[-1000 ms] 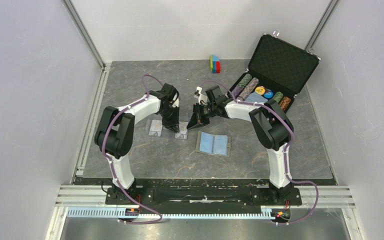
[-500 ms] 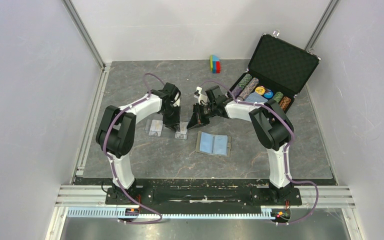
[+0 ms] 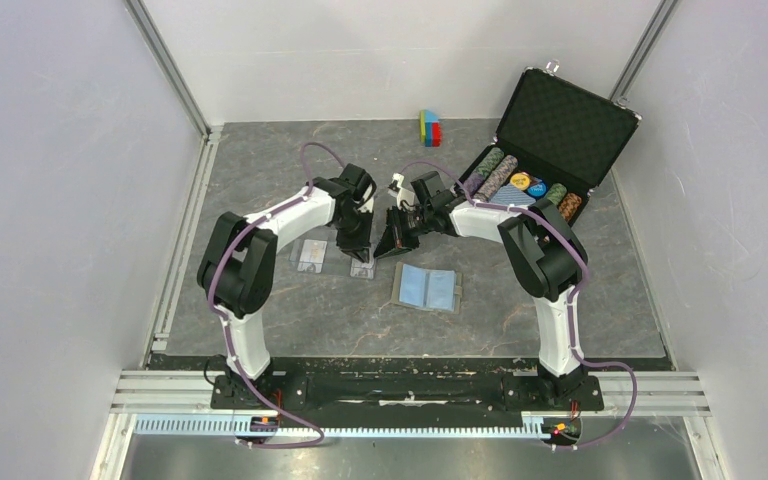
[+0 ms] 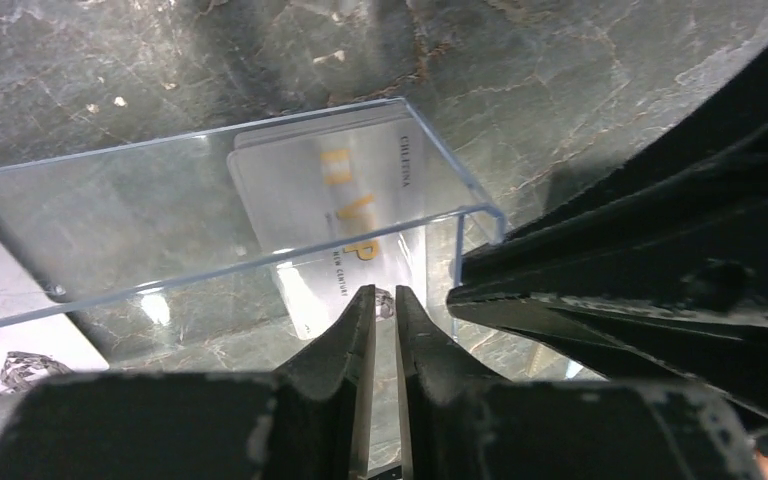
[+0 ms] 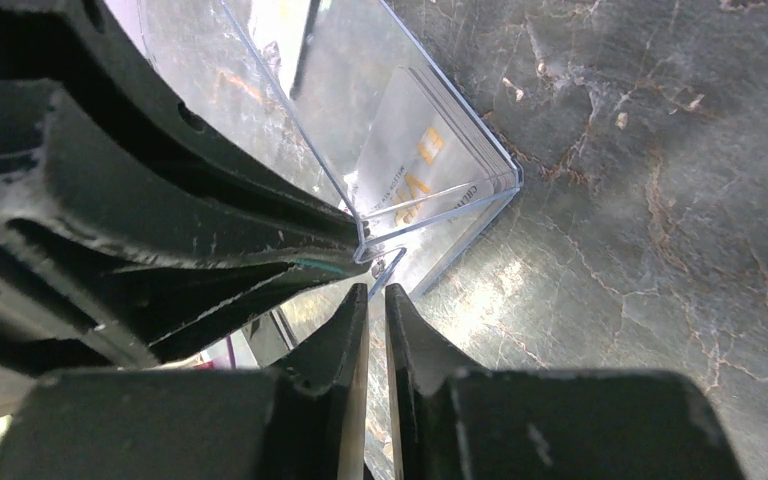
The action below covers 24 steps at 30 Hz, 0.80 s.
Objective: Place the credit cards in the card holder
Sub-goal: Pick up the credit card from the storage box.
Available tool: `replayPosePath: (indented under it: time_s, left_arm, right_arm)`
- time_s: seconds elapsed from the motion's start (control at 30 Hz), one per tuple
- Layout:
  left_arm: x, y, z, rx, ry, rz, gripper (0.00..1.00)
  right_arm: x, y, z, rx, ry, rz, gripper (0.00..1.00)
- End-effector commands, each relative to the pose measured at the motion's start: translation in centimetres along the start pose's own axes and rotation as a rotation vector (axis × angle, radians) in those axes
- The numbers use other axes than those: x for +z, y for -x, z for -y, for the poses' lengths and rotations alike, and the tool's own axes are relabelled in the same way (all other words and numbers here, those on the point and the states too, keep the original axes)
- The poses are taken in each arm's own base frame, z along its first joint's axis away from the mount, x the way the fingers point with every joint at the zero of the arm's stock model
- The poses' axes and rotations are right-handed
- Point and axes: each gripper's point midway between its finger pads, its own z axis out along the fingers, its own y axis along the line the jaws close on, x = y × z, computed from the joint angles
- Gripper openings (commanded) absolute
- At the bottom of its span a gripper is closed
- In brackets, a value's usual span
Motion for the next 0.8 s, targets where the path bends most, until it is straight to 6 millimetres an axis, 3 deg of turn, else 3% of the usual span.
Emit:
replayPosePath:
  time_s: [0.0, 0.13, 0.23, 0.43, 0.53, 0.67, 0.77]
  left_arm:
    - [-1.1, 1.4, 0.5, 0.002, 0.009, 0.043, 0.21]
    - [-1.2, 1.5, -0.2, -0.003, 0.047, 0.052, 0.42]
    - [-1.0, 1.4, -0.7, -0.007, 0.070, 0.047, 0.48]
    - [-0.4, 1.1, -2.4, -0.039, 0.127, 0.032, 0.49]
    - [0.1, 1.1, -2.4, -0.048, 0.107, 0.030, 0.48]
    - [0.9, 0.8, -2.1, -0.049, 0.081, 0.007, 0.39]
    - [1.1, 0.7, -1.8, -0.048, 0.064, 0.001, 0.27]
  right_arm:
    - [-0.2, -0.6, 0.1, -0.023, -0.014, -0.011, 0.11]
    - [-0.2, -0.7, 0.1, -0.025, -0.015, -0.012, 0.11]
    - [-0.2, -0.8, 0.1, -0.026, -0.013, -0.015, 0.11]
    - [-0.2, -1.1, 0.3, -0.026, -0.014, -0.021, 0.11]
    - [-0.2, -1.1, 0.3, -0.024, -0.015, -0.024, 0.11]
    - [-0.2, -1.2, 0.3, -0.029, -0.015, -0.026, 0.11]
    - [-0.3, -1.2, 0.3, -0.030, -0.015, -0.027, 0.11]
